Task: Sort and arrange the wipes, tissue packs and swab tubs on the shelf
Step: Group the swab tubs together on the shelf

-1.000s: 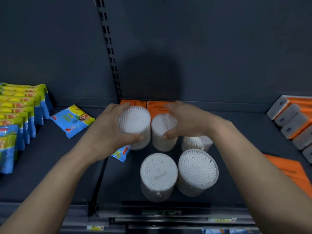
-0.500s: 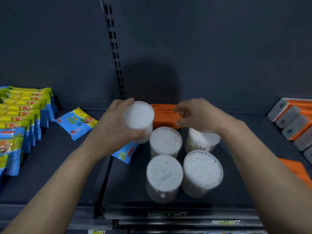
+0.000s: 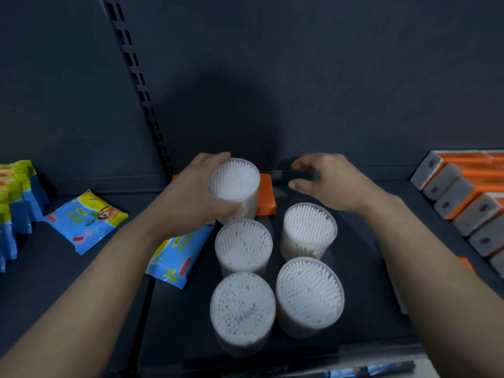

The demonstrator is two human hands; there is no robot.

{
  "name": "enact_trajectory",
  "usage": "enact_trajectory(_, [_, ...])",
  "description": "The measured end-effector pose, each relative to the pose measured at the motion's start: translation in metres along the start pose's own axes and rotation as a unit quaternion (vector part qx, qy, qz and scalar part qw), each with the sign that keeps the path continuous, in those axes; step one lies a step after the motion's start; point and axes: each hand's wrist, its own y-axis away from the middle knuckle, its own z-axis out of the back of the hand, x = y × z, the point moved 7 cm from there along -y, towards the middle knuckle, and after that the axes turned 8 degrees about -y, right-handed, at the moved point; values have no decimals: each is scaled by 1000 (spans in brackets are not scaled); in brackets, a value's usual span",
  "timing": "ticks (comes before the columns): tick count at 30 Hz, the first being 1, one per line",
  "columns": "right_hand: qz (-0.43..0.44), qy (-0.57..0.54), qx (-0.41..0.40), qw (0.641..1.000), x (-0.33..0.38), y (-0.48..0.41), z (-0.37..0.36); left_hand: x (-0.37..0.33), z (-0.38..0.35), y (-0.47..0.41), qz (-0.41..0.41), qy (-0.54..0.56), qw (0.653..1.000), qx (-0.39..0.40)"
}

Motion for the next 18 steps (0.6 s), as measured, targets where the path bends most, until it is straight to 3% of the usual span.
enact_trajectory(4, [-6, -34, 73, 997, 3, 2, -12, -3, -8, -5, 0, 8, 1000, 21])
enact_trajectory(18, [-30, 11, 11, 999, -38, 12, 22, -50, -64, -75, -83, -34, 991, 98])
